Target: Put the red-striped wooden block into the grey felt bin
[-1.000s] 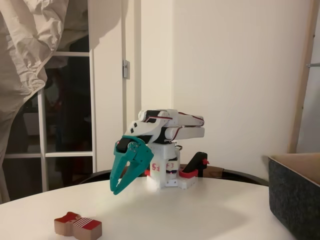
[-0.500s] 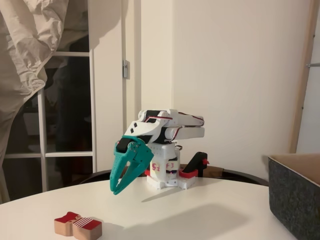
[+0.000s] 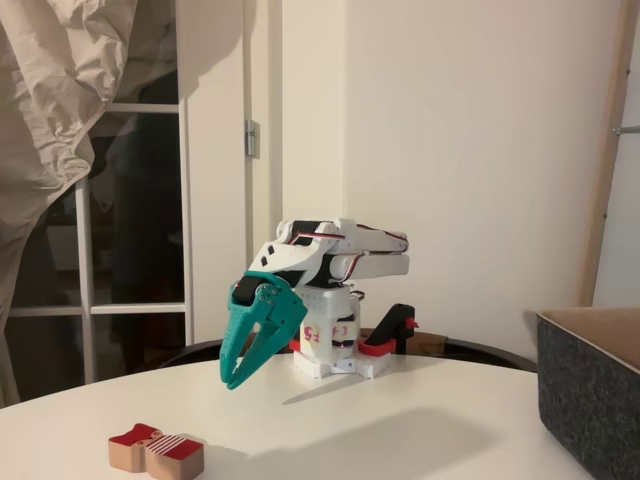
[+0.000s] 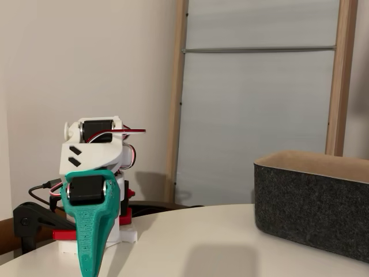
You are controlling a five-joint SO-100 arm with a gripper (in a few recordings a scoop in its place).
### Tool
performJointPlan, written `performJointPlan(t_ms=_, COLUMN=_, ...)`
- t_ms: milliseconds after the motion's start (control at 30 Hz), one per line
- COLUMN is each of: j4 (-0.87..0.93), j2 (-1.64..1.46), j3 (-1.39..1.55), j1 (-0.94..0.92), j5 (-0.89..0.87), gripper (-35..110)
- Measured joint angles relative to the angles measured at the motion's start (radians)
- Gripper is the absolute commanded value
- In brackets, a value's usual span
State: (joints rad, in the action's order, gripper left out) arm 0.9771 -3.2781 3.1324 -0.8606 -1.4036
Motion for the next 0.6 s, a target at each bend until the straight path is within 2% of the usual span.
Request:
performJointPlan(t_ms=367, j4=-0.008, j2=0.002, j3=0.000, j1=0.000, j5=-0.021, gripper=0)
performJointPlan(t_ms=600, j4=-0.126, j2=0.011, j3=-0.014, j1=0.020, j5=-0.071, gripper=1)
